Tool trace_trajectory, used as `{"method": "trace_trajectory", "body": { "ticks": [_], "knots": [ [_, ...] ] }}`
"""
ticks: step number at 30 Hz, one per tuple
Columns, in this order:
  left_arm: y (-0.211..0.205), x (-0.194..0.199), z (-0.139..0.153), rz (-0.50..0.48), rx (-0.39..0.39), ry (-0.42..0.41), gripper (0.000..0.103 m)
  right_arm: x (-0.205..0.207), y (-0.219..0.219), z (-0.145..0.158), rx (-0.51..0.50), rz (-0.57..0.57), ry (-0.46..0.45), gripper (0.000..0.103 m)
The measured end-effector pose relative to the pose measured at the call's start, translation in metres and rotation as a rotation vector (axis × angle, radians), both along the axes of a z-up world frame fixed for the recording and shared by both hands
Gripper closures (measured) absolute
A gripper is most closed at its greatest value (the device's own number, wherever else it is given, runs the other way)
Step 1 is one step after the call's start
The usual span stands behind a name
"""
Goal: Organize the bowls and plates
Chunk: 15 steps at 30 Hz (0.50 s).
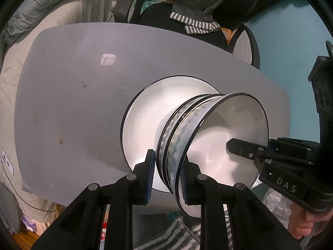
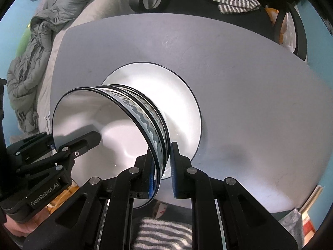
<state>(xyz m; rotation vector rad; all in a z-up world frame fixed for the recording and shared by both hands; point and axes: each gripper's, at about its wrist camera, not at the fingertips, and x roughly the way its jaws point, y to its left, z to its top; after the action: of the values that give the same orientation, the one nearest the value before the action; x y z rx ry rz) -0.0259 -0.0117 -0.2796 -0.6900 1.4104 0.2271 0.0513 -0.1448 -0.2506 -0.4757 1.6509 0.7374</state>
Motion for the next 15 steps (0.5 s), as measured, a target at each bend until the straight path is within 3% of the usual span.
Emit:
{"method": "trace_trajectory", "body": {
  "ticks": [15],
  "knots": [
    [-0.003,0.005,-0.013,-0.019,-0.001,0.014,0.082,0.002,-0.002,-0.015,-0.013,-0.021,0.026,0.089]
  ]
}}
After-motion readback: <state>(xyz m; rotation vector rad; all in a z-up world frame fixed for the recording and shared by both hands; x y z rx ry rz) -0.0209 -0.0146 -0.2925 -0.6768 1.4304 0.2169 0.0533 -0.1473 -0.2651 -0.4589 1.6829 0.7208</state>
